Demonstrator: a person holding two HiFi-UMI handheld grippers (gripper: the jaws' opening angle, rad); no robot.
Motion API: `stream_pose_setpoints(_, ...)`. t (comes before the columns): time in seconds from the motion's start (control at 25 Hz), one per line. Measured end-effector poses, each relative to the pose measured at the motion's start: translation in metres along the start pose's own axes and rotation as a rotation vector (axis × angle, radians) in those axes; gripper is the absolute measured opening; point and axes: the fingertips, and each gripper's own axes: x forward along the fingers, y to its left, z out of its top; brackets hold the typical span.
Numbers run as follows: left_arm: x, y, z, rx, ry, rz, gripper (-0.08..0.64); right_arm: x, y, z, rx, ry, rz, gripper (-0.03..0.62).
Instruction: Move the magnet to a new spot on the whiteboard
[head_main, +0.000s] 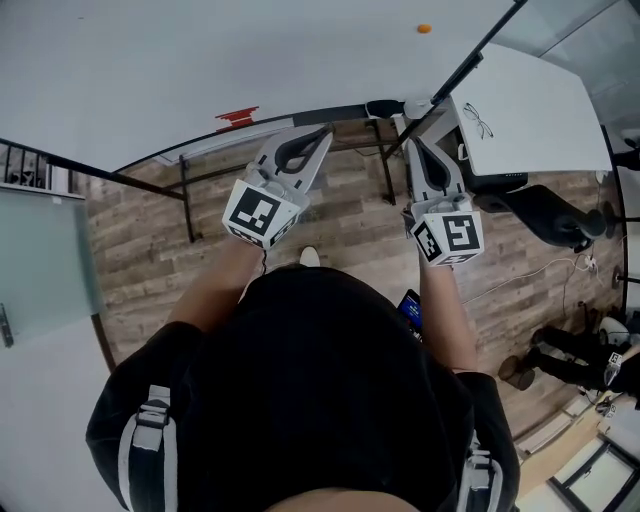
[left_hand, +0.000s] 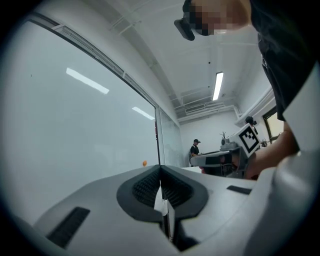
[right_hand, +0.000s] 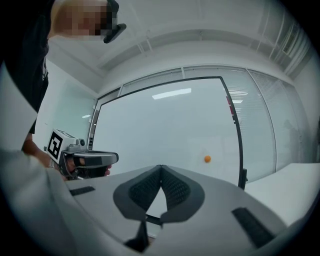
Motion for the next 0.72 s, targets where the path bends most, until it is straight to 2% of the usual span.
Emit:
stream_pose_setpoints(0.32,0.004,0.019,-0.012,-0.008,0.018,-0.041,0.005,0.013,0.001,-0.012,0.030,0.014,-0.049,0.001)
stream_pose_setpoints(0.72,0.024,0.025,-0.023,-0.018,0.036,-0.044,0.005,0.021,-0.015,-0.022,0.040,0.024,-0.053,0.001)
